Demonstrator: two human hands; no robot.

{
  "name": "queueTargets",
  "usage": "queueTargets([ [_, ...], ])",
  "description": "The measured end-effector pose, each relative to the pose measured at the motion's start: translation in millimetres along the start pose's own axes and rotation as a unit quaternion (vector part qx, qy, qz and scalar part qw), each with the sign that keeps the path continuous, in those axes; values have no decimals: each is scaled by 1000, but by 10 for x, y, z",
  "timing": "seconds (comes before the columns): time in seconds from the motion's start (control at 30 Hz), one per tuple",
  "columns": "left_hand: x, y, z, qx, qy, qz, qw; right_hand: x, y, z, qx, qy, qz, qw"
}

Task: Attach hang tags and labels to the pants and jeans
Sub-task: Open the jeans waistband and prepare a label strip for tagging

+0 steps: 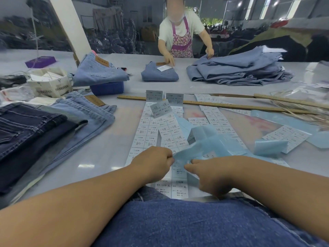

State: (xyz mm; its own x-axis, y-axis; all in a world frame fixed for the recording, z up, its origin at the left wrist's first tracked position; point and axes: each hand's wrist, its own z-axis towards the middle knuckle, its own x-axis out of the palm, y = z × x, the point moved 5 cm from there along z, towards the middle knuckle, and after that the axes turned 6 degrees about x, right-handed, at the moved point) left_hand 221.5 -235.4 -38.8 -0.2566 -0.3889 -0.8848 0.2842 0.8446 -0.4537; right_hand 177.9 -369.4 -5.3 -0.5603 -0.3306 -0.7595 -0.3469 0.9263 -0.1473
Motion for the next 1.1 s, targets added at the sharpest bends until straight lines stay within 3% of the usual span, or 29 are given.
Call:
queueTargets([
  [0.07,25,-14,-13,11,33,-10,999,28,20,13,-9,21,-10,1000],
  [0.23,193,16,-54,42,173,99,979,37,53,54,-17,26,2,1000],
  [0.3,235,42,-60,42,191,133,972,47,73,81,-20,23,3,1000],
  [0.67,199,6,-41,83,128,179,972,75,48,104,-8,29,28,999],
  [0.9,53,-156,-12,133,29,168,976,-124,-165,135,101,-124,193,968],
  [1.1,21,-179,-58,137,34,138,980,-129,-213,137,114,-116,304,939],
])
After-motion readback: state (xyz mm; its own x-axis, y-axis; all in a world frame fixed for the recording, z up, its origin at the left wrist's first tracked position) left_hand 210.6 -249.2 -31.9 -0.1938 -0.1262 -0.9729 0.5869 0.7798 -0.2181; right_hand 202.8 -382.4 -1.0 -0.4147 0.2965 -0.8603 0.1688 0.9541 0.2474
